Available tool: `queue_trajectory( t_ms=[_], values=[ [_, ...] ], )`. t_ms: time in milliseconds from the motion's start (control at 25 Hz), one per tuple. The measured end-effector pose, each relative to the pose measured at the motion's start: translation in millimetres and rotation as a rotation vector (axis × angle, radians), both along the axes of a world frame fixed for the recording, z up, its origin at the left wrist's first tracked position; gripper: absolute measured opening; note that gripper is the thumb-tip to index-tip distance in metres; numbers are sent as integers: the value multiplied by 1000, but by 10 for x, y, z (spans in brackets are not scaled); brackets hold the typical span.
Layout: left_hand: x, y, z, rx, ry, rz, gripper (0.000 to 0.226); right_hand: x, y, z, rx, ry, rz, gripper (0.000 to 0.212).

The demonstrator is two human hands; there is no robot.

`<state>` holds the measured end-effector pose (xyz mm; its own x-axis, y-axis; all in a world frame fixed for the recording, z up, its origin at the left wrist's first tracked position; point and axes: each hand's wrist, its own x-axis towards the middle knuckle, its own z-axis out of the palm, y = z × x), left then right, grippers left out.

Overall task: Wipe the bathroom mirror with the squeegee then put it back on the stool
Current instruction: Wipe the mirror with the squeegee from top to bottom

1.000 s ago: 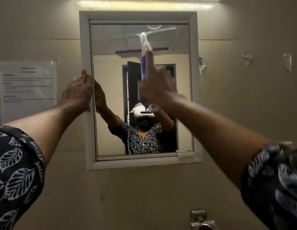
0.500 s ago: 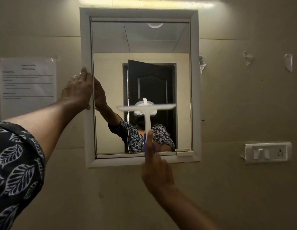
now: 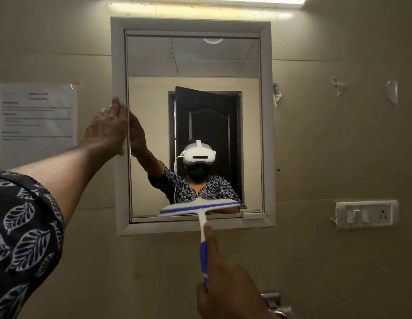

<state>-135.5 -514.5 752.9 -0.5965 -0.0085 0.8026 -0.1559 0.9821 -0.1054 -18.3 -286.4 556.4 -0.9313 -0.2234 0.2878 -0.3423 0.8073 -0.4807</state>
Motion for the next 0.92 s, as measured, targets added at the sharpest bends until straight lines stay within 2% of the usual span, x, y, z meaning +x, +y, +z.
queue_trajectory(
  t_ms=[120, 320, 400, 480, 640, 920],
  values=[
    [-3, -2, -4, -10, -5, 6, 106, 81, 104, 612, -104, 199, 5, 90],
    [-9, 2, 0, -18, -18, 10, 109, -198, 247, 2038, -47, 783, -106, 78],
    [-10, 9, -8, -7, -17, -1, 109, -388, 271, 2380, 19, 860, -162, 82],
    [-13, 4, -6, -1, -9, -8, 109, -603, 267, 2517, 56, 821, -274, 86],
    [-6, 3, -4, 0, -8, -11, 107, -964, 239, 2049, -2, 775, -222, 97],
    [-2, 12, -10, -21, 0, 8, 105, -1070, 335, 350, 44, 650, -223, 99]
  ],
)
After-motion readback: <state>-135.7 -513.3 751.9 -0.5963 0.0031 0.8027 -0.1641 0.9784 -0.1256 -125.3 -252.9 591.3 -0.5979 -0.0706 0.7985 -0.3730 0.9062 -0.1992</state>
